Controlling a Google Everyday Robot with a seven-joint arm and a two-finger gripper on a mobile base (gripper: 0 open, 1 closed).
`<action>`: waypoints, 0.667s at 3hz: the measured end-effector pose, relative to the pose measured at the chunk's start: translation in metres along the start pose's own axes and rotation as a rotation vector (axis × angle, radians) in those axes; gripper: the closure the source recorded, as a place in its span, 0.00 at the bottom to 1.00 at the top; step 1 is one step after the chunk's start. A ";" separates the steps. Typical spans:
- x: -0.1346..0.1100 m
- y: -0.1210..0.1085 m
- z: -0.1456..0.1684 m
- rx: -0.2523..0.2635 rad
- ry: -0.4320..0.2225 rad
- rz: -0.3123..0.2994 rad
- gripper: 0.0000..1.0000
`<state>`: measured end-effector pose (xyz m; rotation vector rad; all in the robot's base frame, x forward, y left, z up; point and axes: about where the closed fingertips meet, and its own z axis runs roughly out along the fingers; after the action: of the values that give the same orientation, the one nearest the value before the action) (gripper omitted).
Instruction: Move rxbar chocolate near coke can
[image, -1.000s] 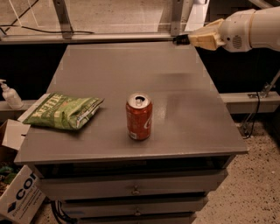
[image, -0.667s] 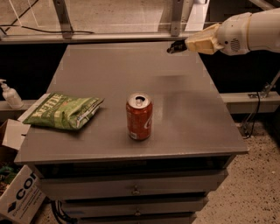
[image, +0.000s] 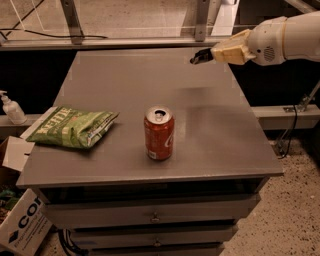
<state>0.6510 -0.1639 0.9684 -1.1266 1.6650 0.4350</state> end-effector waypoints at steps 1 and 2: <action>0.006 0.014 -0.016 -0.043 0.000 -0.002 1.00; 0.021 0.033 -0.039 -0.098 0.008 0.007 1.00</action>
Offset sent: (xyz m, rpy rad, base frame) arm -0.0922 -0.0506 -0.0201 -0.0018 0.1022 0.1313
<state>0.6013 -0.1863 0.9577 -1.1956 1.6699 0.5219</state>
